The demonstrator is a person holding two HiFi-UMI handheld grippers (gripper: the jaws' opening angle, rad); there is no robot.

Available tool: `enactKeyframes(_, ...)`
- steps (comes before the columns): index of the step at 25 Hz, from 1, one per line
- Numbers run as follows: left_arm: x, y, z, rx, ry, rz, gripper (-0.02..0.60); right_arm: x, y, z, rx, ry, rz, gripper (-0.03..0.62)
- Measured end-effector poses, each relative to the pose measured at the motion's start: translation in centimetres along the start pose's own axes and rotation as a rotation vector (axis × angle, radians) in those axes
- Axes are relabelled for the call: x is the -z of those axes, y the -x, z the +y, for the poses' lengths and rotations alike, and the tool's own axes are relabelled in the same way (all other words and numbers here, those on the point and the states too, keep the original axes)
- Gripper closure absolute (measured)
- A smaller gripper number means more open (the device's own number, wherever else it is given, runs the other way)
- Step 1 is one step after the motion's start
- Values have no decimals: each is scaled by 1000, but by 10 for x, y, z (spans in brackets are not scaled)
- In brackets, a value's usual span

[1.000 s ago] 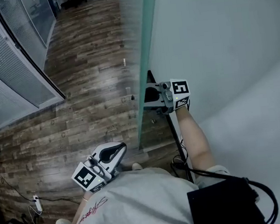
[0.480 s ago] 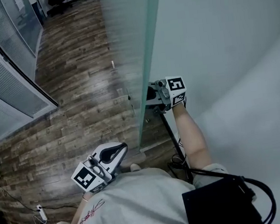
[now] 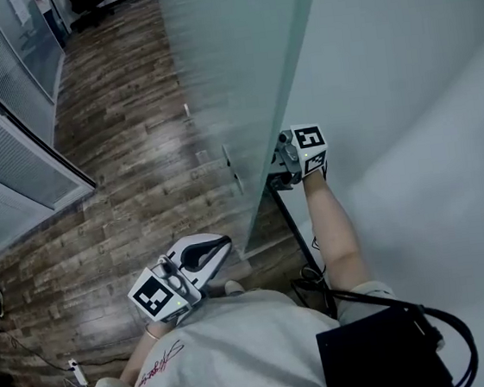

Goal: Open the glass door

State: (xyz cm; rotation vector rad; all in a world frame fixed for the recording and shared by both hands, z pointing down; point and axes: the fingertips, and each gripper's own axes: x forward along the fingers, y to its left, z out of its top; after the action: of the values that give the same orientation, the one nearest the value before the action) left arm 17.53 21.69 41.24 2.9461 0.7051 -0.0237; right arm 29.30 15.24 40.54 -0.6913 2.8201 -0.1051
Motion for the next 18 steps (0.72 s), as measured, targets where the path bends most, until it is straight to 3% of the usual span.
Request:
enactKeyframes(12,-10,-45,-9,126,-8,-4,563,-9,34,5,62,-18,-76,464)
enactKeyframes(18,-22,-67,-11,171,6,-59,563,-9,56,3,100,-30,-87,461)
